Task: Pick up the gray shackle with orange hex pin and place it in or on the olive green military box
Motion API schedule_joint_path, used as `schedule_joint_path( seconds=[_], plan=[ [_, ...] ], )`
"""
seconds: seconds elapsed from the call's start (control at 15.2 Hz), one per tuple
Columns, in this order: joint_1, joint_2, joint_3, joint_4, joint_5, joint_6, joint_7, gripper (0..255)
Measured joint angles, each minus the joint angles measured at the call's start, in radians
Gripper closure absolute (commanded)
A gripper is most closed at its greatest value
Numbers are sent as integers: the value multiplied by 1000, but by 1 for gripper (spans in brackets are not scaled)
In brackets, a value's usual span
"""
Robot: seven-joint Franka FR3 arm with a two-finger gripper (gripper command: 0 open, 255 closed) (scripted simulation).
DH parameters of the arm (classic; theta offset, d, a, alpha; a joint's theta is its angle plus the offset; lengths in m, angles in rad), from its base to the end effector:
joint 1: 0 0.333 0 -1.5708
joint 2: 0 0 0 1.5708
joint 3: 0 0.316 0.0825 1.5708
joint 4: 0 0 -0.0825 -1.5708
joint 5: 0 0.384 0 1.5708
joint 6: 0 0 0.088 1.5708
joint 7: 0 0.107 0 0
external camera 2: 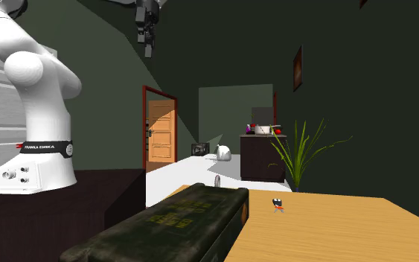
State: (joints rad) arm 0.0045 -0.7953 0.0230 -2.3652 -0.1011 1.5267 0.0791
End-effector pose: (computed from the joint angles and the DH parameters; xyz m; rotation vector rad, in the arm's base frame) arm 0.2994 -0.0009 0.5860 3.0202 -0.0923 -0.0565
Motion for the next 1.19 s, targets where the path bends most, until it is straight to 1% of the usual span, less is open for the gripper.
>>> schedule_joint_path(
  seconds=[0.07, 0.13, 0.4, 0.79, 1.19],
  plan=[
    [0, 0, 0, 0, 0, 0, 0, 0],
    [1, 0, 5, -16, 3, 19, 8, 0],
    [8, 9, 39, -110, 20, 147, 67, 0],
    [22, 68, 110, -258, 46, 398, 179, 0],
    [14, 227, 194, -330, 42, 671, 306, 0]
  ],
)
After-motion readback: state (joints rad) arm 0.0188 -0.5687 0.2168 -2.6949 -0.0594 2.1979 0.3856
